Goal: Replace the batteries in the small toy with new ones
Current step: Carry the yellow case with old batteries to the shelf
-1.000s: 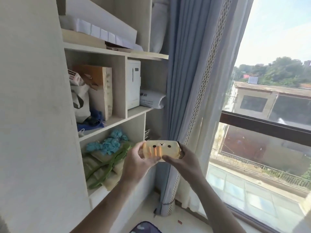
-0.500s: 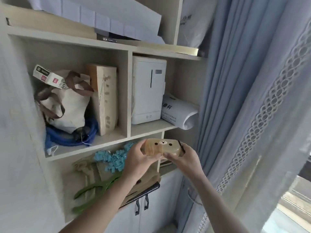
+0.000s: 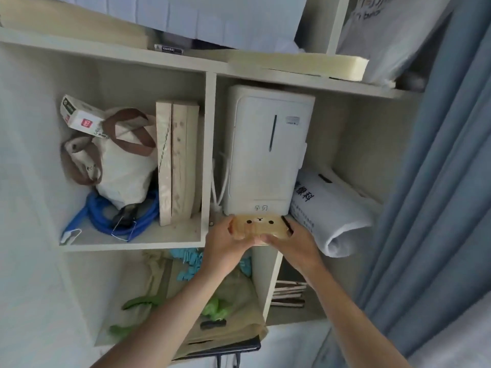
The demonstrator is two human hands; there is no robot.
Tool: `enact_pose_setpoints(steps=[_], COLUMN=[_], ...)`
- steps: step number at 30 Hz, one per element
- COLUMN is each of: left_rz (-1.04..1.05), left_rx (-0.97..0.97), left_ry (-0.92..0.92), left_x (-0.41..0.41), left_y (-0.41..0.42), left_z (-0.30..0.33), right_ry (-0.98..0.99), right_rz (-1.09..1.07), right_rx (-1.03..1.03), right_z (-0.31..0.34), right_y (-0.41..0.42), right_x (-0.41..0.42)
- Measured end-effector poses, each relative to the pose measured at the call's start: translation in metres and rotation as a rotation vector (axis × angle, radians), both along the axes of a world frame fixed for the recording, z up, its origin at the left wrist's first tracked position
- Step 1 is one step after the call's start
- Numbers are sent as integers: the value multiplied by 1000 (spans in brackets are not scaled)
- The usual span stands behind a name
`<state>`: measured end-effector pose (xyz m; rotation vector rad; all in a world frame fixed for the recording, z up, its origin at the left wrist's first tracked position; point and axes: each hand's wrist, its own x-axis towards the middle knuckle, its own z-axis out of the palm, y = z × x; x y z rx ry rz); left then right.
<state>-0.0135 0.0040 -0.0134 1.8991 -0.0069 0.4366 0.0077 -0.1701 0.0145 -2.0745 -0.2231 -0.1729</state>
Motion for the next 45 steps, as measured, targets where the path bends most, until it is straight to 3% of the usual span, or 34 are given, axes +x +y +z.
enact_pose_setpoints(steps=[8, 18, 21, 28, 33, 39, 45], left_rz=[150, 238, 232, 254, 300, 374, 308], left_rx=[96, 29, 8, 20, 85, 259, 171], left_ry=[38, 124, 123, 94, 92, 62, 105], left_x=[37, 40, 41, 38, 33, 13, -24], left_y=[-5, -12, -12, -17, -24, -37, -41], left_z=[0, -6, -6, -8, -1, 23, 48], right_ry=[37, -11, -72, -269, -204, -210, -27], right_rz=[73, 25, 3, -66, -44, 20, 209], right_rx=[-94, -475, -646, -776, -707, -341, -127], right_z=[-15, -18, -18, -31, -24, -11, 15], right_y=[1, -4, -6, -8, -9, -19, -16], right_x=[65, 81, 77, 73, 72, 55, 38])
